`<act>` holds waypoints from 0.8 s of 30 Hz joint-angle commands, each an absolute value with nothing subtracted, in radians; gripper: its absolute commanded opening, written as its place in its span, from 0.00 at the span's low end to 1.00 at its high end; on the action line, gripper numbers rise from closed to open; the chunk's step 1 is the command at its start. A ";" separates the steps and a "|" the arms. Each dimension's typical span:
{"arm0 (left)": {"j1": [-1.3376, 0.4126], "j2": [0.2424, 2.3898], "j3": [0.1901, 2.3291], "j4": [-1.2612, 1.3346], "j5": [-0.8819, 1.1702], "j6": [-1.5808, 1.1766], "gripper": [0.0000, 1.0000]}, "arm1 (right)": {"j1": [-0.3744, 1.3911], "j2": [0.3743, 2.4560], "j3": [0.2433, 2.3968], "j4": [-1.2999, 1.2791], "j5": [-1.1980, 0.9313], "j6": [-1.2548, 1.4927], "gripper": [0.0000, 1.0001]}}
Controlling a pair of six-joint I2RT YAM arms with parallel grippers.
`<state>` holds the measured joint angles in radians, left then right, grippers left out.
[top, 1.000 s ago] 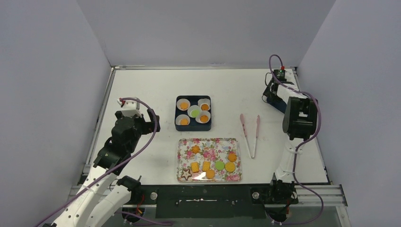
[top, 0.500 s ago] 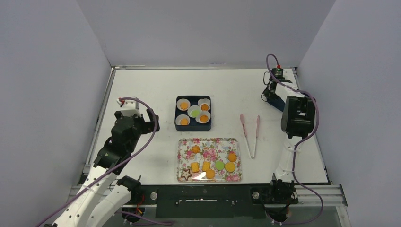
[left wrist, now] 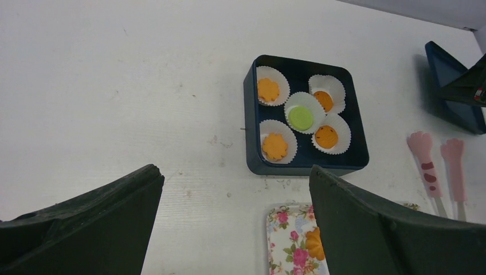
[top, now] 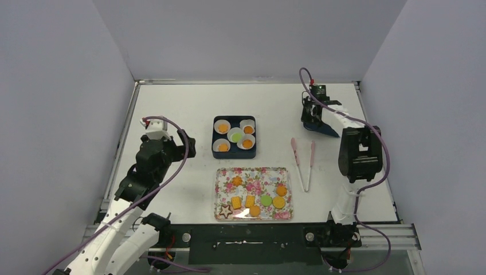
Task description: Pack the cookies
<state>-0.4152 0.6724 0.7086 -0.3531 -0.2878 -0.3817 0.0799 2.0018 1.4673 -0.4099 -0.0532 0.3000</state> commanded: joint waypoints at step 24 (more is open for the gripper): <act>-0.419 0.972 0.770 0.131 0.057 -0.854 0.97 | 0.604 1.287 0.972 0.050 -0.216 0.105 0.00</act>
